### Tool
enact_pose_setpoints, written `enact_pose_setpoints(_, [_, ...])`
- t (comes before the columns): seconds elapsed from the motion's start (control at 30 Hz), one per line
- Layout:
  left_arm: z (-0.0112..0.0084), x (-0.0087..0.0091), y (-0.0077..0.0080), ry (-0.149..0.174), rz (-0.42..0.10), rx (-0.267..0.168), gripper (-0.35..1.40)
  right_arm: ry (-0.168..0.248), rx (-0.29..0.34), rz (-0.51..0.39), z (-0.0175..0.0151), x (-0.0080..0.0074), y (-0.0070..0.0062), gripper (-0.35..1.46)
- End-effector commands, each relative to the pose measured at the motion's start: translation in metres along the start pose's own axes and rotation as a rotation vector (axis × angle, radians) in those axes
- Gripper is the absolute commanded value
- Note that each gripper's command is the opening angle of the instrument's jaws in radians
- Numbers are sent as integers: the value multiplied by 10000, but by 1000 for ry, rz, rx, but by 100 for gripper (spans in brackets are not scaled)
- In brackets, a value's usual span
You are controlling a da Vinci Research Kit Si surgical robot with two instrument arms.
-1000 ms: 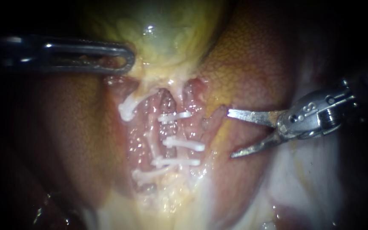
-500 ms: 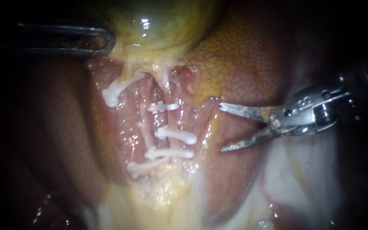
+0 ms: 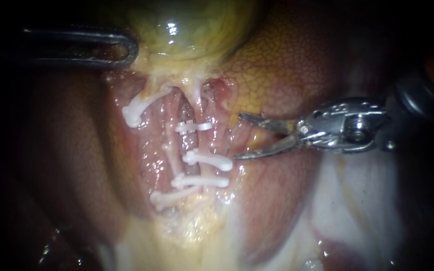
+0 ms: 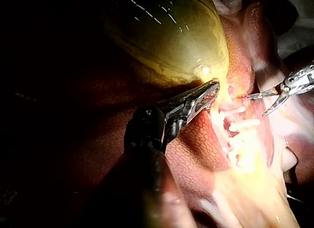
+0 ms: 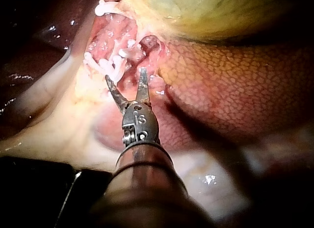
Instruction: Go to the cutting position right tube
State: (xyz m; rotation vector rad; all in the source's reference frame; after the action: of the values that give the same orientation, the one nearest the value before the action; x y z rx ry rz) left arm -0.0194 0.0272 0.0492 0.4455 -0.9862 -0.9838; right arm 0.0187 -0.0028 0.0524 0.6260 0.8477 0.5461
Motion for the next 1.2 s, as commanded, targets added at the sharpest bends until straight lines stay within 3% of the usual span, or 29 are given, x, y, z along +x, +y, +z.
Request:
enact_pose_setpoints(0.03, [0,0,0,0,0,0,-35,-2,7,12,3,0,1,137])
enact_pose_setpoints(0.67, [3,3,-3,-2,1,-4,-35,-32,152,71,51,-5,7,134])
enact_pose_setpoints(1.07, [5,4,-3,-3,1,-5,-35,12,309,105,64,-11,12,132])
enact_pose_setpoints(1.2, [5,4,-3,-3,1,-5,-35,32,367,92,64,-11,15,124])
